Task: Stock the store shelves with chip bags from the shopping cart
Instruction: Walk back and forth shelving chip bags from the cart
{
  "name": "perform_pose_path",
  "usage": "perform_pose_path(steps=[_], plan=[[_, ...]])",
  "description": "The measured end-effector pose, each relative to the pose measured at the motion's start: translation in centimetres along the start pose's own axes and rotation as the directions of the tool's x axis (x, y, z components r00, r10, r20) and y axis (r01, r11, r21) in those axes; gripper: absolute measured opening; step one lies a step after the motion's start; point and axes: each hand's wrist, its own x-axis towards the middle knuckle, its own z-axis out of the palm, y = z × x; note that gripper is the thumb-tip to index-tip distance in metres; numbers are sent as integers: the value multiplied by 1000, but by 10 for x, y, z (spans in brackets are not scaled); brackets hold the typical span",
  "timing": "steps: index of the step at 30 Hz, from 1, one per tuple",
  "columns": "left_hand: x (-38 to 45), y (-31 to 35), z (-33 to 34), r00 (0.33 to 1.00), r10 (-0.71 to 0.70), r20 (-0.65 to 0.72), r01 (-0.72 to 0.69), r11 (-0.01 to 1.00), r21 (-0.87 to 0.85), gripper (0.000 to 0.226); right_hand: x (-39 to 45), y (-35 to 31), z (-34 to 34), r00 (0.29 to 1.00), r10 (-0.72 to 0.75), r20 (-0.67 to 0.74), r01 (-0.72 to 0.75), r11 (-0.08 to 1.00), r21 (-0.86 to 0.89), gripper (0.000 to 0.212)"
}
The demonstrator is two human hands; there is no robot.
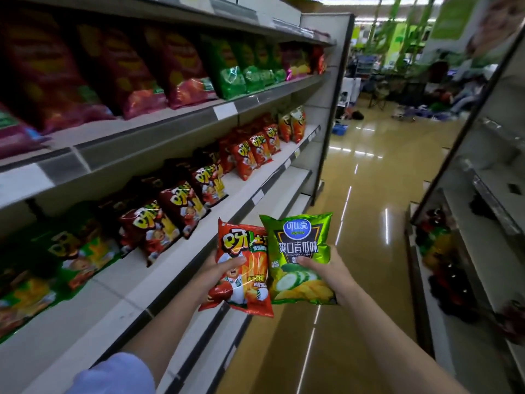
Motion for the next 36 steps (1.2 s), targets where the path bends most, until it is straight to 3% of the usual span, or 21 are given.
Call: perform_pose_path(steps=[3, 12, 17, 22, 26, 30, 34, 36], plan=[[35, 9, 12, 1000, -9, -12, 9, 1000, 7, 90, 38, -4, -13, 1000, -2, 16, 2, 1000, 3, 97], [163, 71, 74, 987, 66, -147, -68, 998, -13, 55, 197, -46, -79, 991, -60, 120, 60, 998, 6, 103], [228, 106, 115, 978, 93, -186, -102, 994, -37, 58, 275, -76, -121, 987, -85, 137, 87, 996, -15, 82], [276, 107, 136, 974, 26, -227, -31, 999, -18, 48, 332, -70, -140, 985, -39, 170, 46, 998, -35, 112], [310, 106, 138, 975, -6, -223, 4, 1000, -8, 53, 366, -63, -142, 982, 25, 185, -22, 1000, -19, 80], [355, 111, 134, 979, -24, -201, 18, 999, -32, 68, 412, -61, -142, 982, 50, 180, -43, 998, -41, 74], [410, 126, 129, 972, 1, -235, -21, 996, -83, 55, 475, -84, -139, 976, 6, 217, 14, 996, -91, 67], [438, 134, 123, 964, 16, -267, -50, 991, -121, 66, 509, -102, -132, 966, -20, 256, 52, 991, -120, 71]])
